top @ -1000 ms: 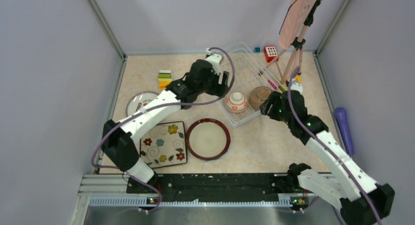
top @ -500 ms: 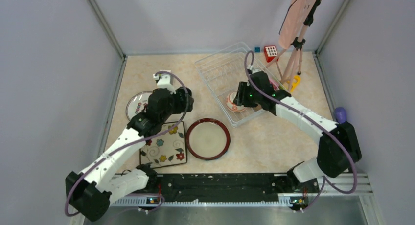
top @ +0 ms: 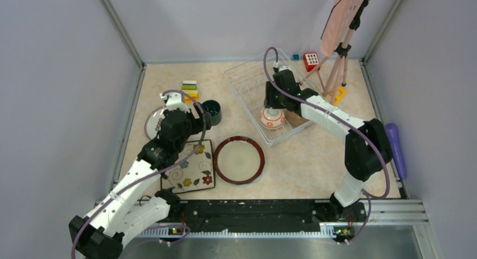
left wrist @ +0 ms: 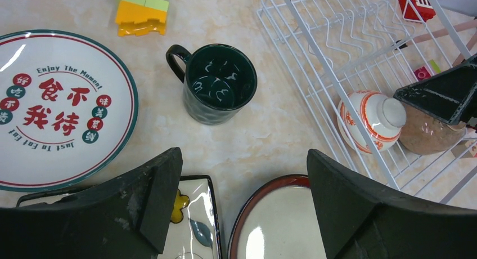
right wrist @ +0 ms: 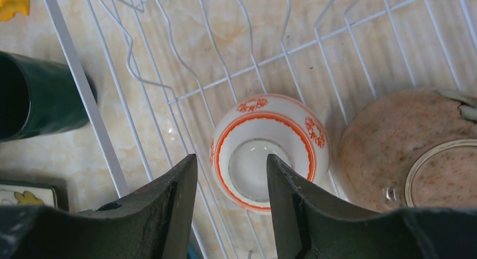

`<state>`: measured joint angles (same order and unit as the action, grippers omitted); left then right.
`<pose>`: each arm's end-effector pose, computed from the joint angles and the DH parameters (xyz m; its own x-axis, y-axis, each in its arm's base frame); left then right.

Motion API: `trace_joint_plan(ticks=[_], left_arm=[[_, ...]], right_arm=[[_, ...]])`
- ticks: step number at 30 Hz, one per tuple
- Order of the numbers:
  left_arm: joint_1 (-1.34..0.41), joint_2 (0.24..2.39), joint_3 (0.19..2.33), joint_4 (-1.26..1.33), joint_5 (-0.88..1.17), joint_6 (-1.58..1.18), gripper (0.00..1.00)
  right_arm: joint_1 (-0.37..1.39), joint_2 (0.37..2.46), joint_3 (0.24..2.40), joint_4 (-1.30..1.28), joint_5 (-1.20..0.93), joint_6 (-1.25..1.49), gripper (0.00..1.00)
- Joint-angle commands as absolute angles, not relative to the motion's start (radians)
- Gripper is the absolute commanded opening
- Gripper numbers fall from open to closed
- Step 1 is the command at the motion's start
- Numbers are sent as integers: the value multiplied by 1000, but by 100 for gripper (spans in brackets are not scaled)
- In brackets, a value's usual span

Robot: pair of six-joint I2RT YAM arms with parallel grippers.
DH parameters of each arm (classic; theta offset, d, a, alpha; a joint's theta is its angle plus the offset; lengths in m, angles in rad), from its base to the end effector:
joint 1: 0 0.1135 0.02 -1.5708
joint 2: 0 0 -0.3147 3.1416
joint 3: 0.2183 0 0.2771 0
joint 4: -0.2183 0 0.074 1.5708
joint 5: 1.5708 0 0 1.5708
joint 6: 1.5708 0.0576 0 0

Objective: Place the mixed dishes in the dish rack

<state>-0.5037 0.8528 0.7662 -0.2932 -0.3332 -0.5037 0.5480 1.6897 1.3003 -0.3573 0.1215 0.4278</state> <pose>0.1903 -0.0834 0.3393 -0.3761 -0.3135 -0.8719 0.0098 0.9396 -0.3421 0.3678 0.2163 0.2897 -0.7106 0.0488 -0.7019 -0.1609 0.9599 0.2296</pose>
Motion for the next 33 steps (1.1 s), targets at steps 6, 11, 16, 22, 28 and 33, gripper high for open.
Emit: trace_joint_plan(ticks=[6,11,16,22,28,33], left_arm=[[-498,828,739,-265,-372,-534,86],[-494,826,726,-267,-380,-532,86],[-493,836,722,-252,-354,-532,85],[-494,852,725,-238,-323,-532,84],[-493,867,729,-230,-292,-537,84],[-493,870,734,-232,-282,-535,84]], right_arm=[[551,1851,1471,-321,240,332,46],[551,1907,1469,-346,205,307,45],[560,1832,1327,-319,143,312,43],[564,1707,1166,-320,126,308,43],[566,1618,1113,-351,129,309,46],[566,1592,1155,-390,84,316,50]])
